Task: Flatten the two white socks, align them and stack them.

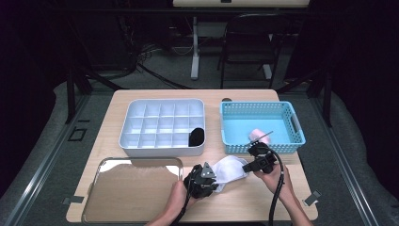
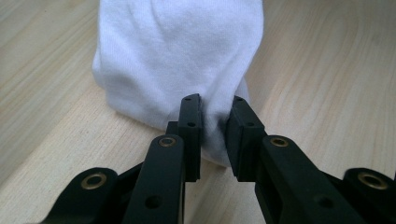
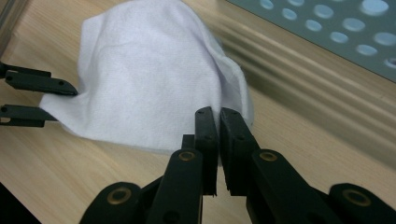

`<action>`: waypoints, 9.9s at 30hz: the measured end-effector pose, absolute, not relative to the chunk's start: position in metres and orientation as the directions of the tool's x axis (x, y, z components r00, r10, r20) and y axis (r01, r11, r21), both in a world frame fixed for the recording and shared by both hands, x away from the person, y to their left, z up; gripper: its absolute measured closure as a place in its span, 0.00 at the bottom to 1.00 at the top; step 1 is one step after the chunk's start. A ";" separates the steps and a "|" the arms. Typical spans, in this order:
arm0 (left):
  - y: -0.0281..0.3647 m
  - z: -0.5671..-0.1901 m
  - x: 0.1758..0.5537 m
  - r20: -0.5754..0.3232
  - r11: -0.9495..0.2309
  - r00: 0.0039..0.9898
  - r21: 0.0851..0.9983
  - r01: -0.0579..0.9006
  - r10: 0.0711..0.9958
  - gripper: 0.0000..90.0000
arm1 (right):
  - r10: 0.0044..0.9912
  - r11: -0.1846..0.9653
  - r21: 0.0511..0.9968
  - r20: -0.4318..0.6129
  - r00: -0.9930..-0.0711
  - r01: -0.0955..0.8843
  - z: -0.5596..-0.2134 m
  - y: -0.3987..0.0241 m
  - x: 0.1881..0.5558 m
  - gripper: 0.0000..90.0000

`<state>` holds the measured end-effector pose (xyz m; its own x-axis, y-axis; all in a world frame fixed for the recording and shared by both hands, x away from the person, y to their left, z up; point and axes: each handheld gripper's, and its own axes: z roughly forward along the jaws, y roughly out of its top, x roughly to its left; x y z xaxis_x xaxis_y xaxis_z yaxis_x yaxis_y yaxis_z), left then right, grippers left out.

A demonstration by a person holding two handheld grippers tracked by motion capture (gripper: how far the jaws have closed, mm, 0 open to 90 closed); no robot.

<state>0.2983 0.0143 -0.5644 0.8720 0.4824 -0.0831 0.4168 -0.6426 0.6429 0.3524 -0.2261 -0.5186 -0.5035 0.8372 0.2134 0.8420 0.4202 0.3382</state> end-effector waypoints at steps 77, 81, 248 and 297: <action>0.030 -0.546 0.301 -0.041 -0.639 0.831 0.619 0.457 0.554 0.38 | 0.825 0.454 0.338 0.189 -0.532 0.824 -0.543 -0.165 0.348 0.50; 0.031 -0.552 0.303 -0.045 -0.639 0.826 0.611 0.467 0.561 0.44 | 0.818 0.477 0.322 0.178 -0.547 0.818 -0.544 -0.163 0.349 0.52; 0.087 -0.549 0.337 -0.129 -0.564 0.722 0.538 0.627 0.680 0.71 | 0.911 0.375 0.221 0.095 -0.402 0.901 -0.541 -0.242 0.361 0.71; 0.076 -0.558 0.335 -0.104 -0.608 0.740 0.501 0.616 0.664 0.79 | 0.907 0.391 0.250 0.057 -0.417 0.886 -0.532 -0.245 0.354 0.87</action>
